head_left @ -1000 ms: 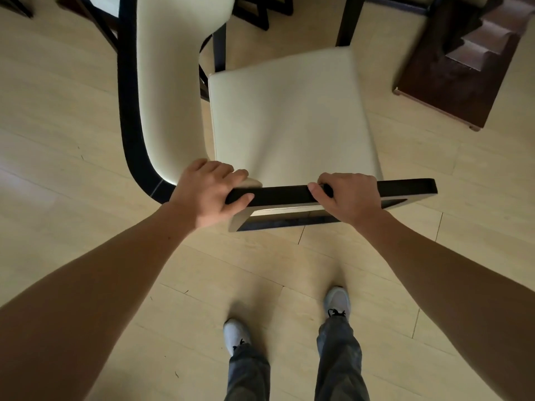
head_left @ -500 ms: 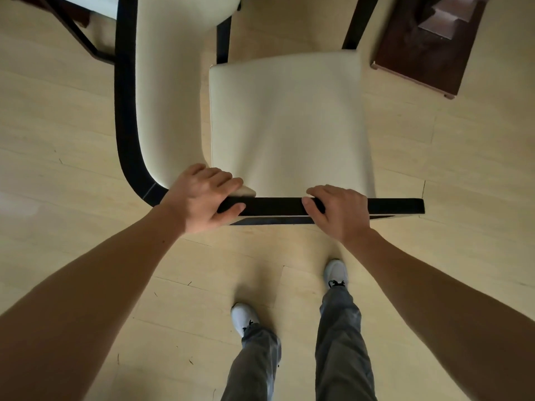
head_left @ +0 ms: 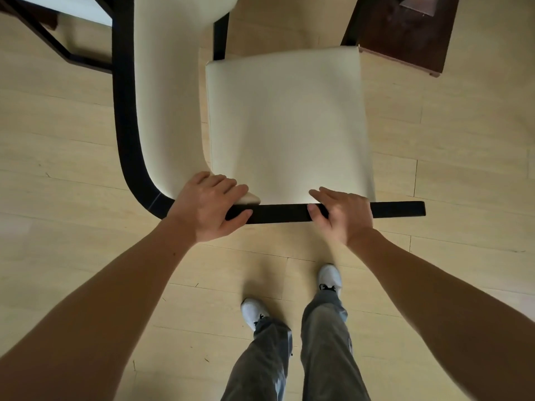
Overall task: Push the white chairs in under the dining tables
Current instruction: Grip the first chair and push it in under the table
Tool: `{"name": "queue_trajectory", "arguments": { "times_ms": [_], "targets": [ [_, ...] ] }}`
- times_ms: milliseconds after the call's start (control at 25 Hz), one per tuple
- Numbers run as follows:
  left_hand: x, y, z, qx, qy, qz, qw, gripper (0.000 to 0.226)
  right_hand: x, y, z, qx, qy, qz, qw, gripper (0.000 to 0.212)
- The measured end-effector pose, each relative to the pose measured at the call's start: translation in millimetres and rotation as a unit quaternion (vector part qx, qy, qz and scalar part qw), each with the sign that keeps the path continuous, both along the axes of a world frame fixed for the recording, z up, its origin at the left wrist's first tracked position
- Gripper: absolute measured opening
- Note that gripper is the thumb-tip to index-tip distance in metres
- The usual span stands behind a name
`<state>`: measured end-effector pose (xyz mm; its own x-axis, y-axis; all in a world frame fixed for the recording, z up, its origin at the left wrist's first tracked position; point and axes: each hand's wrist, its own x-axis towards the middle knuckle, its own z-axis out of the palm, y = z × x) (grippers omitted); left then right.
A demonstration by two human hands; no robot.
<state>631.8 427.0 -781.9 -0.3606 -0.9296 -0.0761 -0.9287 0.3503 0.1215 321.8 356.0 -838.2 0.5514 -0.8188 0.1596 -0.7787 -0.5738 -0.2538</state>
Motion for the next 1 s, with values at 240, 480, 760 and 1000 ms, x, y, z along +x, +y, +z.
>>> {"name": "queue_trajectory", "arguments": {
  "times_ms": [240, 480, 760, 1000],
  "targets": [
    [8.0, -11.8, -1.9, -0.006, 0.011, -0.010, 1.000, 0.047, 6.5, -8.2, 10.0, 0.028, 0.018, -0.003, 0.999, 0.050],
    [21.1, -40.1, -4.1, -0.019, 0.004, -0.017, 1.000, 0.046, 21.0, -29.3, 9.2, 0.001, 0.013, -0.007, 1.000, 0.047],
    [33.1, -69.9, -1.8, -0.025, 0.012, -0.016, 0.999, 0.044, 33.2, -57.1, 8.7, 0.008, 0.018, -0.002, 1.000, 0.049],
    [40.5, -91.1, -2.7, -0.032, 0.008, -0.016, 0.999, 0.044, 40.2, -78.5, 7.8, 0.003, 0.021, -0.003, 1.000, 0.050]
  ]
}}
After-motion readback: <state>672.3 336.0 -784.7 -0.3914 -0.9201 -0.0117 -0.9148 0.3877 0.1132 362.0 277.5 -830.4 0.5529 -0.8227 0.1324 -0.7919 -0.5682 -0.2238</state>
